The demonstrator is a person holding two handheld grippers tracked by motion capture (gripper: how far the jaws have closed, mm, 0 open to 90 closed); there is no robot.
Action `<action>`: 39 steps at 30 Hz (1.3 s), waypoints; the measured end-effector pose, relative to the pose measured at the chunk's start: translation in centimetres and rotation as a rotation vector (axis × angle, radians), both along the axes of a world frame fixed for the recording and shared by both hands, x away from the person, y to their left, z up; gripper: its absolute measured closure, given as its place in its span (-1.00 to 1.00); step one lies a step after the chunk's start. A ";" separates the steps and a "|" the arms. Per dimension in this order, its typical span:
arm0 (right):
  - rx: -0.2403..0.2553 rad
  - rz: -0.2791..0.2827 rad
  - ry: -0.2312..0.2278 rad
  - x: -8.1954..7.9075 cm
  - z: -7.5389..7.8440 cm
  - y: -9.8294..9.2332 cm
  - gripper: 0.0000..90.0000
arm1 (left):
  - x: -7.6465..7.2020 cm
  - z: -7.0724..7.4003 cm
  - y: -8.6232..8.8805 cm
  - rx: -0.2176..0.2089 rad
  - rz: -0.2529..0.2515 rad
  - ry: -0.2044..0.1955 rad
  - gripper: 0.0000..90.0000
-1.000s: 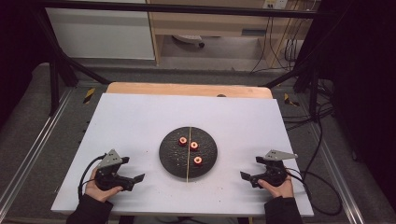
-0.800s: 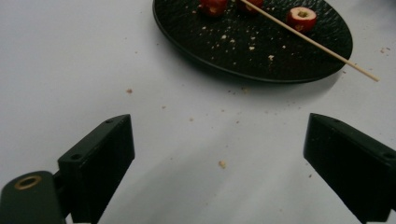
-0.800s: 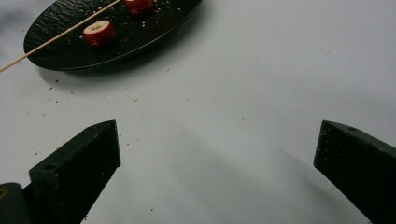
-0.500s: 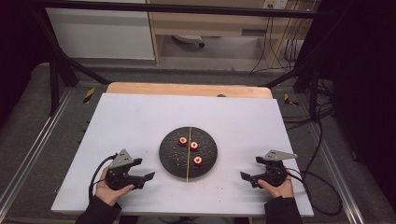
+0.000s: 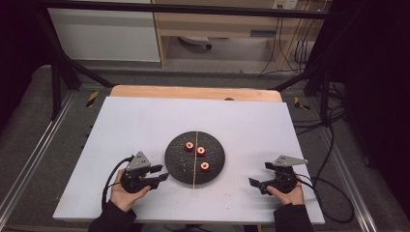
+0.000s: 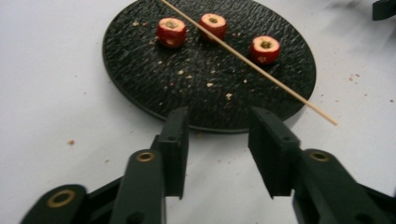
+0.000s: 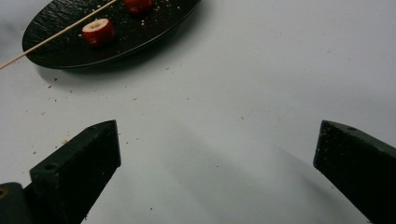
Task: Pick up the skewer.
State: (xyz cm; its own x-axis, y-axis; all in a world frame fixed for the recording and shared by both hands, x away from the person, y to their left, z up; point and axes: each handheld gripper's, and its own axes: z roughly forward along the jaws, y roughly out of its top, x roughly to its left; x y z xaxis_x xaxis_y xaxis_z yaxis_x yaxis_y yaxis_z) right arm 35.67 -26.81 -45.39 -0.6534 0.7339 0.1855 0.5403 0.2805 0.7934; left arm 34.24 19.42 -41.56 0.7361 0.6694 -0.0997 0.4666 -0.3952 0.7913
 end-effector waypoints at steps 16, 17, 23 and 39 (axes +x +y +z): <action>-0.004 -0.001 0.003 0.0 0.0 0.0 -0.97 | 0.7 0.4 -4.1 -0.020 -0.060 0.030 0.83; -0.004 -0.001 0.003 0.0 0.0 0.0 -0.97 | 0.7 0.3 -4.4 -0.019 -0.066 0.031 0.83; -0.003 -0.001 0.003 0.0 0.0 0.0 -0.97 | 0.9 0.1 -6.0 -0.017 -0.094 0.044 0.94; -0.004 0.001 0.004 0.0 0.0 0.0 -0.97 | 1.7 -1.2 -9.5 0.009 -0.146 0.086 0.99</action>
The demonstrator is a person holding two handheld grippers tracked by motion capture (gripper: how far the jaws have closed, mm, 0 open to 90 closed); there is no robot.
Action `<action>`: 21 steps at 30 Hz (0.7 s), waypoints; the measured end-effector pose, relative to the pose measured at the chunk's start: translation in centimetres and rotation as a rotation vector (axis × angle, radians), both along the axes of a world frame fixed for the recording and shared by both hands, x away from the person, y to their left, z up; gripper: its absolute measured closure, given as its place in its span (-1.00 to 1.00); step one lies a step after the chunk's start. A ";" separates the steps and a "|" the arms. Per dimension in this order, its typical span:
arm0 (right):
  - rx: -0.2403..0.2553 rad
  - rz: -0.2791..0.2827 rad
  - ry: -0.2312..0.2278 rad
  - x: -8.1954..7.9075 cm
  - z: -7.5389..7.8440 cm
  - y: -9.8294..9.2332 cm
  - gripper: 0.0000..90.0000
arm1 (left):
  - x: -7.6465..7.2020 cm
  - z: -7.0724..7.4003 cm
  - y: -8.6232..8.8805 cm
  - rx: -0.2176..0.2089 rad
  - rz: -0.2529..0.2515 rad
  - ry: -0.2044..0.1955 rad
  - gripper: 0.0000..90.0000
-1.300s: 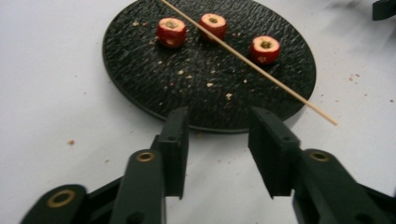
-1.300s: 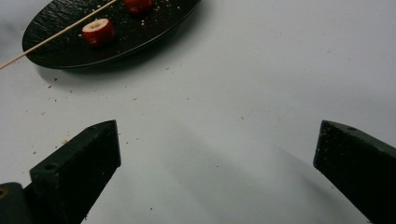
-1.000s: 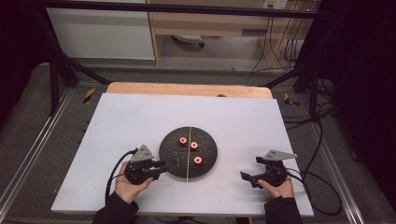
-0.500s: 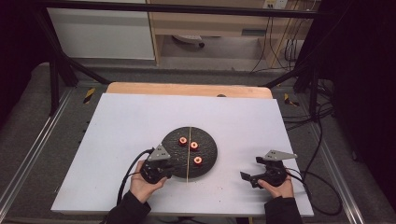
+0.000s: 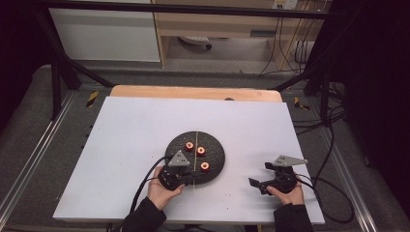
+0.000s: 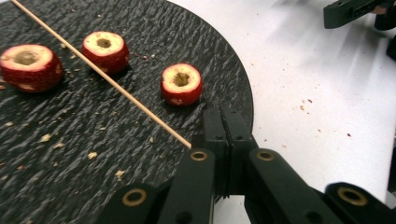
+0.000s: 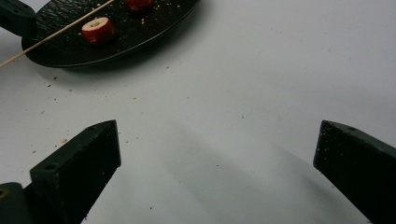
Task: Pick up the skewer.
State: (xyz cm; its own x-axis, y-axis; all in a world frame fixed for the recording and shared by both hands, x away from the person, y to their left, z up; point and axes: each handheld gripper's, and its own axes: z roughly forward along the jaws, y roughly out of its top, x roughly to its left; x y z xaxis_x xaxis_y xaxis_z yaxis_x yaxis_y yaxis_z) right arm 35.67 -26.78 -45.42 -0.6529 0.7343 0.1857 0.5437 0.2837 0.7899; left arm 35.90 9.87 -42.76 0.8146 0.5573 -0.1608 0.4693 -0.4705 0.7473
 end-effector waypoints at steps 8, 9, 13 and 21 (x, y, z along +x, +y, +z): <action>0.000 0.002 -0.002 0.0 0.0 0.0 -0.97 | 0.0 -0.6 -0.4 0.040 -0.007 0.006 0.99; 0.000 0.002 -0.002 0.0 0.0 0.0 -0.97 | 0.0 -0.6 -0.3 0.042 -0.005 0.007 0.99; 0.001 0.001 0.000 0.0 0.0 0.0 -0.97 | -0.1 -0.5 0.1 0.049 0.007 0.000 0.99; -0.001 0.003 -0.001 0.0 0.0 0.0 -0.97 | -0.1 -0.4 1.6 0.069 0.034 -0.003 0.99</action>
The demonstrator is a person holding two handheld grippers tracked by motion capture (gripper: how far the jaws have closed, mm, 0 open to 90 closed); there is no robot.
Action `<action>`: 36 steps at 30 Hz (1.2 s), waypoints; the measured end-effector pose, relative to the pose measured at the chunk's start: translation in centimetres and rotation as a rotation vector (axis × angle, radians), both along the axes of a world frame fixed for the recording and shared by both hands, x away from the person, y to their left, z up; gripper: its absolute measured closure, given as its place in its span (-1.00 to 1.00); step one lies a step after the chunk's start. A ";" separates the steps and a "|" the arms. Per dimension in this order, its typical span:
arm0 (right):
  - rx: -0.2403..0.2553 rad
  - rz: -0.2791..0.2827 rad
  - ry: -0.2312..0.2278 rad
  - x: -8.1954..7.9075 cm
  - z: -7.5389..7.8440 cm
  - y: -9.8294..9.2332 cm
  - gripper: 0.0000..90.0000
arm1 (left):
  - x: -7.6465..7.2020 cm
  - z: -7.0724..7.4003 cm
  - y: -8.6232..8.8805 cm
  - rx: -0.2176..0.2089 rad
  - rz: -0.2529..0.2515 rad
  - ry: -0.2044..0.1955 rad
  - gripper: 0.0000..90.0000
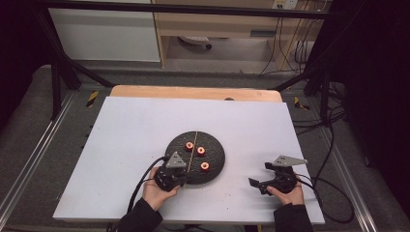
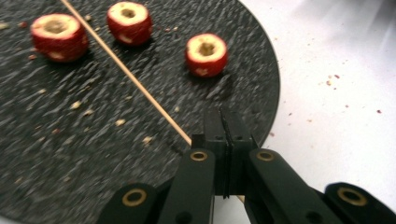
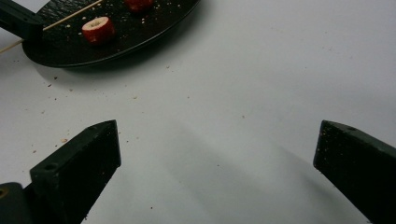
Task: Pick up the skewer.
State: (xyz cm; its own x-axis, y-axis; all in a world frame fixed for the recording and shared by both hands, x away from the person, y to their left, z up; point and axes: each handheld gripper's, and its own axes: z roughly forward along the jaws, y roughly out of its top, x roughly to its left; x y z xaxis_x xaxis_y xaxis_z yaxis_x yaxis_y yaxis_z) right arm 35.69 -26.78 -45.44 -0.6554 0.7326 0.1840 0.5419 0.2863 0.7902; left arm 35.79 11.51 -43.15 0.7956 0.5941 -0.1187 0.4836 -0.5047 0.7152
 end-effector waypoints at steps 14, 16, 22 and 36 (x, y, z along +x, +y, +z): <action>-0.002 0.000 0.002 0.0 0.0 0.0 -0.97 | 0.3 0.0 2.0 0.035 0.068 -0.022 0.99; -0.003 0.000 0.002 0.0 0.0 0.0 -0.97 | 0.4 0.1 2.2 0.035 0.075 -0.024 0.99; -0.004 0.000 0.003 0.0 -0.1 0.0 -0.97 | 0.6 0.1 2.9 0.039 0.100 -0.027 0.99; -0.002 0.000 0.005 0.0 0.0 0.0 -0.97 | 1.9 2.4 2.9 0.114 0.131 0.006 0.27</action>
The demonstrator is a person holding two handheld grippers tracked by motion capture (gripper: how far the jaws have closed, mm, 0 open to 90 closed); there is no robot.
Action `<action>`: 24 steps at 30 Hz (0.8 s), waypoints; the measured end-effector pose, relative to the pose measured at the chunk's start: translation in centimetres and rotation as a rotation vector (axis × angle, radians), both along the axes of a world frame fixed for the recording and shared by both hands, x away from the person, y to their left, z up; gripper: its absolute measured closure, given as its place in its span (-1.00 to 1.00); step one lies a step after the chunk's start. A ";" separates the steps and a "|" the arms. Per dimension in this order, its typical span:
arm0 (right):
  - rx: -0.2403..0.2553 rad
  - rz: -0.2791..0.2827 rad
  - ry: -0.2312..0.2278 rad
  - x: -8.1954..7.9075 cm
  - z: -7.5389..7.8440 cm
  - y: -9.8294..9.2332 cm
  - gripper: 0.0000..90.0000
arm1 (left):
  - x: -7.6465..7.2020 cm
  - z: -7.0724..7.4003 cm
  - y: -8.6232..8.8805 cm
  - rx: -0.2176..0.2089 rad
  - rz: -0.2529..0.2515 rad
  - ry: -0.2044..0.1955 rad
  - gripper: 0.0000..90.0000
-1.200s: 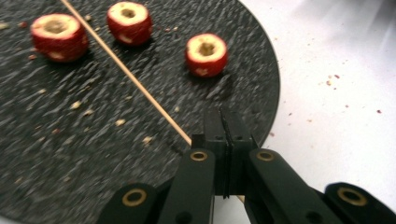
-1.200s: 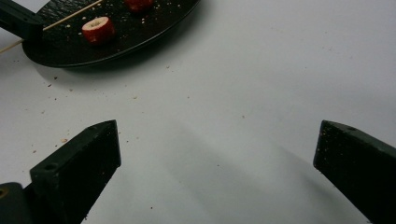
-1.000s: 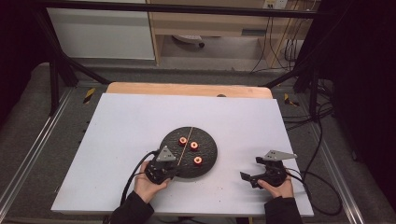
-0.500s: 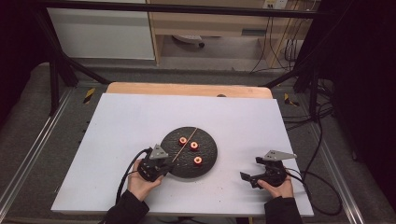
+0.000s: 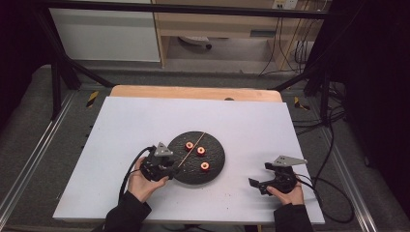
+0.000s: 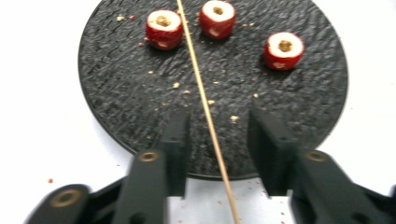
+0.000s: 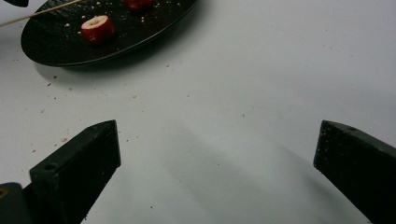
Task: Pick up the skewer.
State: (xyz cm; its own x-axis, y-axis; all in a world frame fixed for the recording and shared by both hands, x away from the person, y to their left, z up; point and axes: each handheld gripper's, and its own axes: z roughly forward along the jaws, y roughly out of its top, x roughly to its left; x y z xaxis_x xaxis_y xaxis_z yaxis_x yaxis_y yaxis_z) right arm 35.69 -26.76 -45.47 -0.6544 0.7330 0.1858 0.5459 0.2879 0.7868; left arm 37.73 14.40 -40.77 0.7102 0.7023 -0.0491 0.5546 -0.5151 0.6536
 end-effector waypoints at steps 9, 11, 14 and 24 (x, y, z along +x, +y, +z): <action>0.000 0.002 0.000 0.0 0.0 0.0 -0.97 | 1.4 -0.1 -1.2 0.074 0.028 0.057 0.19; 0.001 0.002 0.000 0.0 0.0 0.0 -0.97 | 1.5 -0.2 -1.6 0.092 0.025 0.068 0.23; 0.002 0.001 0.008 0.0 0.0 0.0 -0.97 | 1.7 -0.4 -2.1 0.125 0.027 0.072 0.31; 0.003 0.004 0.008 0.0 0.0 0.0 -0.98 | 2.0 -0.4 -2.8 0.174 0.026 0.093 0.63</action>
State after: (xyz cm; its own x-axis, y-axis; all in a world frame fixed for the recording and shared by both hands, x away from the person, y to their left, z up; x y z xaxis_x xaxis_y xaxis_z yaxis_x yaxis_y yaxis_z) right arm 35.71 -26.72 -45.50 -0.6557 0.7300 0.1926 0.5507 0.2880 0.7834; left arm 39.71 11.59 -41.18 0.6899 0.7238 0.0097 0.6230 -0.6005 0.5013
